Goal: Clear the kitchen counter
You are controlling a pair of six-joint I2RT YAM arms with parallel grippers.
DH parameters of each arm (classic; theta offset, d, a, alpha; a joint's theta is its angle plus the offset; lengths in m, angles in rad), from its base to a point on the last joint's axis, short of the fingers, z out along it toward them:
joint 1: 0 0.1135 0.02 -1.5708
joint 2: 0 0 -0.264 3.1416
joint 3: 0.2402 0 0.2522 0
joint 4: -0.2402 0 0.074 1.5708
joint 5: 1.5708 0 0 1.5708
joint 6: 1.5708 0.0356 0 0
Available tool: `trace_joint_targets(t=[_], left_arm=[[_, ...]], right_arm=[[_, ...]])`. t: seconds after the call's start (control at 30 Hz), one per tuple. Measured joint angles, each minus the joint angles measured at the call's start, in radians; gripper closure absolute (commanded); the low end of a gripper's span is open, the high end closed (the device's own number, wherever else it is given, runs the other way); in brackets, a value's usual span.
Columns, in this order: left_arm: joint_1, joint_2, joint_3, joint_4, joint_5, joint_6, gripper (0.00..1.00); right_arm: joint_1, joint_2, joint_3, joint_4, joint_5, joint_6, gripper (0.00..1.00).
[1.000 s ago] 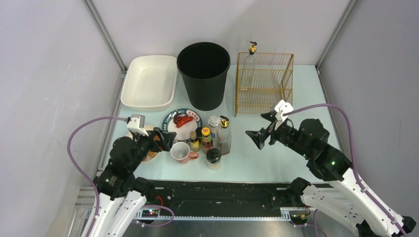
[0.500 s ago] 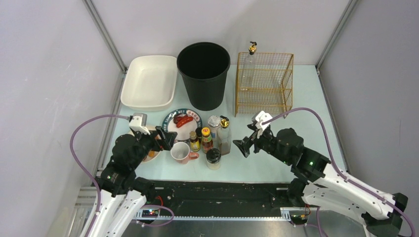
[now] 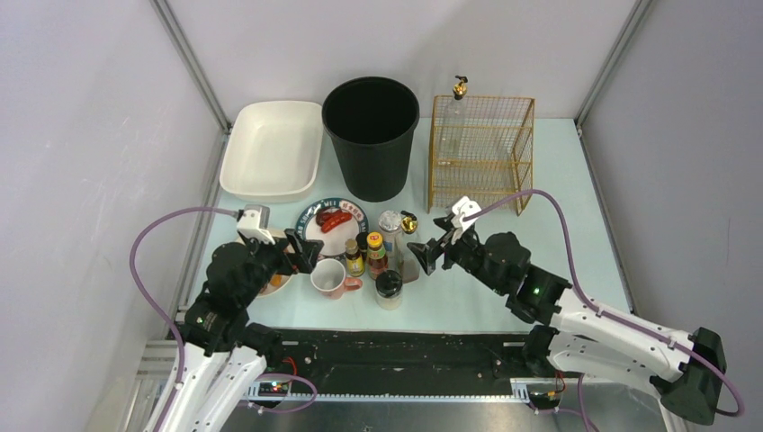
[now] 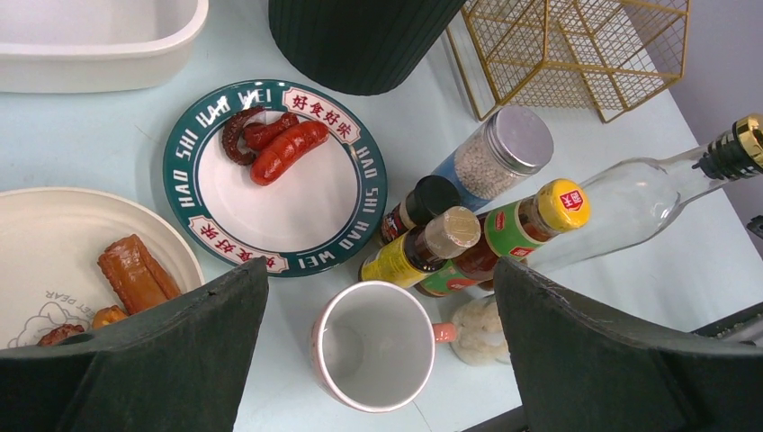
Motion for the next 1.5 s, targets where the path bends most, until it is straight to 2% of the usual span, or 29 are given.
trace_joint_targets(t=[0.37,0.7,1.0,1.13,1.2,1.23,1.27,1.5], left_arm=[[0.000,0.008,0.000,0.000,0.000,0.000,0.02],[0.000,0.012,0.000,0.000,0.000,0.000,0.02],[0.000,0.013,0.000,0.000,0.000,0.000,0.02],[0.000,0.018,0.000,0.000,0.000,0.000,0.02],[0.000,0.023,0.000,0.000,0.001,0.000,0.02],[0.000,0.026,0.000,0.000,0.001,0.000,0.02],[0.000,0.028,0.000,0.000,0.001,0.000,0.02],[0.000,0.032,0.000,0.000,0.001,0.000,0.02]], right_arm=[[0.001,0.109,-0.014,0.143,-0.006,0.048,0.24],[0.005,0.188,-0.021,0.227,-0.002,0.051,0.35],[0.006,0.230,-0.029,0.266,0.010,0.049,0.54],[0.008,0.240,-0.029,0.286,0.022,0.042,0.71],[0.009,0.240,-0.030,0.293,0.033,0.034,0.84],[0.009,0.240,-0.030,0.294,0.036,0.032,0.94],[0.011,0.240,-0.031,0.296,0.039,0.030,0.98],[0.029,0.231,-0.031,0.288,0.058,0.005,1.00]])
